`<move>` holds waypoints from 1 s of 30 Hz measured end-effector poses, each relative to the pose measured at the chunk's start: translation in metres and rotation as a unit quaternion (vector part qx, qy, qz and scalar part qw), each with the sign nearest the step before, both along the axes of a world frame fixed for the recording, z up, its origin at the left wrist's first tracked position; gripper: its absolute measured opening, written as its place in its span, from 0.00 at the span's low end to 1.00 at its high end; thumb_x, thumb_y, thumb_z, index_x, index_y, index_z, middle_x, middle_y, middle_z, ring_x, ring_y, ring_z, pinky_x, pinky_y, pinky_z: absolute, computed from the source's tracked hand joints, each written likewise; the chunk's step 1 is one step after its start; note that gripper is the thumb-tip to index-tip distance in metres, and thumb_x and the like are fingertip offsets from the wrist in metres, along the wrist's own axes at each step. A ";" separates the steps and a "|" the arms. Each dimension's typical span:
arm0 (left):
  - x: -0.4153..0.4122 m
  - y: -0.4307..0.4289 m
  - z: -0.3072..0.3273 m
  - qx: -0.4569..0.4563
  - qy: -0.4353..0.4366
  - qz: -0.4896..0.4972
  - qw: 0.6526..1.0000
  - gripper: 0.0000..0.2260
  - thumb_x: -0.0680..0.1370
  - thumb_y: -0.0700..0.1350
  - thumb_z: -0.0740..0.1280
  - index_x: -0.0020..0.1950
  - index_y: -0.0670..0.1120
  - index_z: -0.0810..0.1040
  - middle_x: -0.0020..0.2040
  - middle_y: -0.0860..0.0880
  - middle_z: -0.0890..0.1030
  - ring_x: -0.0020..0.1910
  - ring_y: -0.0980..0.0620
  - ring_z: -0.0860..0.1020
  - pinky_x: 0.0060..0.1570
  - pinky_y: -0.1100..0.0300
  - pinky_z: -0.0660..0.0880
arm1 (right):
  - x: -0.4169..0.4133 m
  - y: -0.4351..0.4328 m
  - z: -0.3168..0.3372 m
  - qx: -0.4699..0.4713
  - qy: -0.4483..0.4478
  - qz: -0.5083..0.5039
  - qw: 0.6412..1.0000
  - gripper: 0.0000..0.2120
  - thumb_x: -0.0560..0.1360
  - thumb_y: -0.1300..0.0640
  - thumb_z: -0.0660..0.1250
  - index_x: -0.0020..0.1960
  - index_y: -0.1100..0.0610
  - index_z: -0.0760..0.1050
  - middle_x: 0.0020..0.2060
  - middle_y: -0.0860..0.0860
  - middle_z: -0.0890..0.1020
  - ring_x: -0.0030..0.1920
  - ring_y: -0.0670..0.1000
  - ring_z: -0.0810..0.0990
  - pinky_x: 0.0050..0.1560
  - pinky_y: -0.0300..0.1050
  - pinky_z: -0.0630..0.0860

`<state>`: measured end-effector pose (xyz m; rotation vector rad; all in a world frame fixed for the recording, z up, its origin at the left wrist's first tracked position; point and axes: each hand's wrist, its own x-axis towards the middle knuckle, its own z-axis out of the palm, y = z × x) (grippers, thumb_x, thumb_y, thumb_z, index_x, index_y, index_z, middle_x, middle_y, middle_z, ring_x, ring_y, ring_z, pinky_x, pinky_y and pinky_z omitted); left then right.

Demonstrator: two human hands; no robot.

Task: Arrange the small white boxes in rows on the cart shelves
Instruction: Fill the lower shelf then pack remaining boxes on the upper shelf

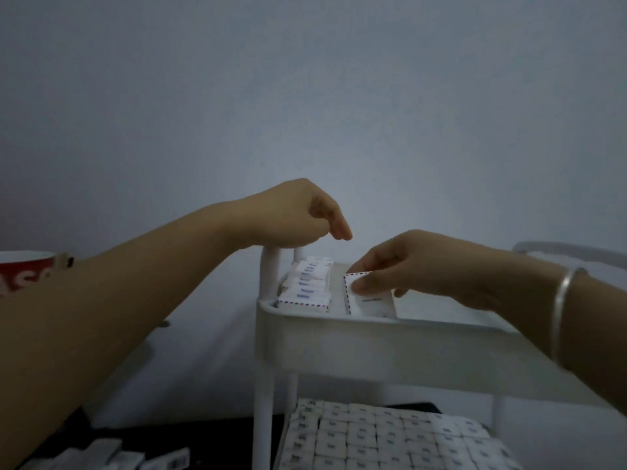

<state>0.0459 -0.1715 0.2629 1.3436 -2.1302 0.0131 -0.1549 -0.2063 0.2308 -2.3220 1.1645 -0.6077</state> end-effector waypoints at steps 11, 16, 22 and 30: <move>0.009 0.070 -0.067 -0.168 0.062 0.052 0.982 0.15 0.77 0.35 0.61 0.55 0.52 0.81 0.60 0.54 0.78 0.61 0.55 0.73 0.62 0.57 0.70 | 0.005 0.039 -0.024 -0.069 -0.050 0.013 0.996 0.08 0.77 0.57 0.66 0.48 0.47 0.84 0.45 0.43 0.84 0.45 0.44 0.80 0.50 0.38 0.77; 0.014 0.096 -0.099 -0.194 0.152 0.069 0.967 0.14 0.77 0.37 0.63 0.57 0.51 0.79 0.61 0.55 0.77 0.63 0.59 0.72 0.65 0.64 0.68 | 0.009 0.043 -0.030 -0.163 -0.039 -0.007 0.986 0.11 0.78 0.60 0.64 0.58 0.49 0.76 0.53 0.48 0.82 0.49 0.49 0.80 0.55 0.43 0.75; 0.028 0.135 -0.186 -0.051 0.186 0.052 0.980 0.15 0.77 0.35 0.63 0.50 0.55 0.80 0.49 0.61 0.80 0.51 0.65 0.77 0.53 0.72 0.71 | 0.028 0.091 -0.071 -0.360 -0.213 0.003 0.908 0.12 0.74 0.62 0.63 0.55 0.50 0.76 0.51 0.44 0.81 0.54 0.46 0.77 0.55 0.46 0.76; 0.086 0.185 -0.303 0.071 0.131 0.157 0.976 0.17 0.78 0.34 0.63 0.52 0.56 0.81 0.51 0.64 0.79 0.53 0.67 0.76 0.52 0.74 0.71 | 0.083 0.141 -0.236 -0.156 -0.078 0.159 0.972 0.13 0.75 0.65 0.63 0.52 0.51 0.80 0.43 0.42 0.82 0.45 0.42 0.78 0.46 0.40 0.76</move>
